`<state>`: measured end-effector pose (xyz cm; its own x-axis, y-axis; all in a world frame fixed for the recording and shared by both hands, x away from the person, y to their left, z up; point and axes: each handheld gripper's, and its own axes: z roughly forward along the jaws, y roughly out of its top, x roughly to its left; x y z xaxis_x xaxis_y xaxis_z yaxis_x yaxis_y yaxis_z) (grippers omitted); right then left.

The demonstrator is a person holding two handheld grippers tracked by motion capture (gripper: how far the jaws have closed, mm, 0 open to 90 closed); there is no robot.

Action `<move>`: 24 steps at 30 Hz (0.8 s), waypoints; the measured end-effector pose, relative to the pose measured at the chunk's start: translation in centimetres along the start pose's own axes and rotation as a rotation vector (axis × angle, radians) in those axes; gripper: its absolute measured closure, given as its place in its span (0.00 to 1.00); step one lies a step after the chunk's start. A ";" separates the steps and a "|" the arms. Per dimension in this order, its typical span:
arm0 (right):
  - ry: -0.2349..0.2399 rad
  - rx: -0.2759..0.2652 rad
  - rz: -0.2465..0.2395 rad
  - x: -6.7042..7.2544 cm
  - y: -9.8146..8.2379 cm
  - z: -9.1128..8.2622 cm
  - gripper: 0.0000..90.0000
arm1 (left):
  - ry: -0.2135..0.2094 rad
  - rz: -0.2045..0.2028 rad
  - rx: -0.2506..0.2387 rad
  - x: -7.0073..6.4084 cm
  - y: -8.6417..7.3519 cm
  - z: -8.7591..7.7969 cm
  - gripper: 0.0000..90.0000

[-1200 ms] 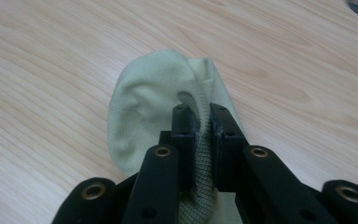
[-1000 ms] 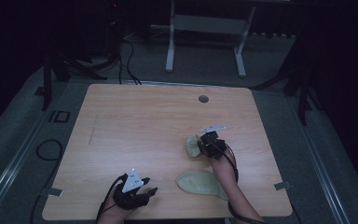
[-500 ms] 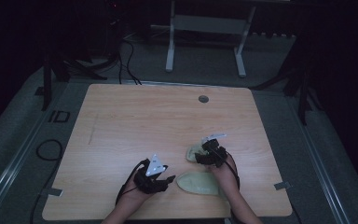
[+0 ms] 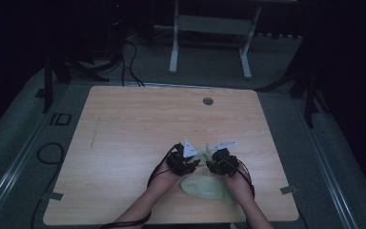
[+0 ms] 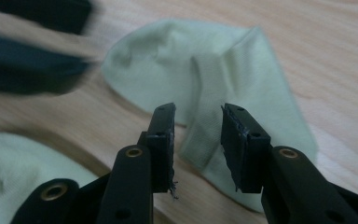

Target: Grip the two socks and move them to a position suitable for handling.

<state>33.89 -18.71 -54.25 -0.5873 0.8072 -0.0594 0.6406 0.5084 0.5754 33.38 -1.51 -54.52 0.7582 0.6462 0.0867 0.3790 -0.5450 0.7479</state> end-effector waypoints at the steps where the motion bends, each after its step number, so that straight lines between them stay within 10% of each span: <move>1: -0.015 0.007 -0.016 0.1 -0.1 0.1 0.75 | 0.008 0.005 0.008 -0.1 0.0 0.4 0.82; 6: -0.009 0.014 -0.027 0.4 -0.3 0.5 0.79 | 0.022 0.000 0.089 0.5 0.0 2.3 0.94; 11: 0.008 0.001 -0.015 0.2 -0.3 0.3 0.95 | 0.024 0.021 0.094 1.1 -0.2 2.4 0.98; 24: 0.033 -0.099 0.085 -3.2 0.1 -3.5 0.96 | 0.017 0.030 0.075 1.6 -1.1 1.7 0.99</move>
<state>34.03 -22.28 -51.13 -0.5496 0.8352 0.0188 0.6380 0.4051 0.6549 35.09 -0.78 -56.35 0.7607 0.6379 0.1201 0.3956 -0.6023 0.6934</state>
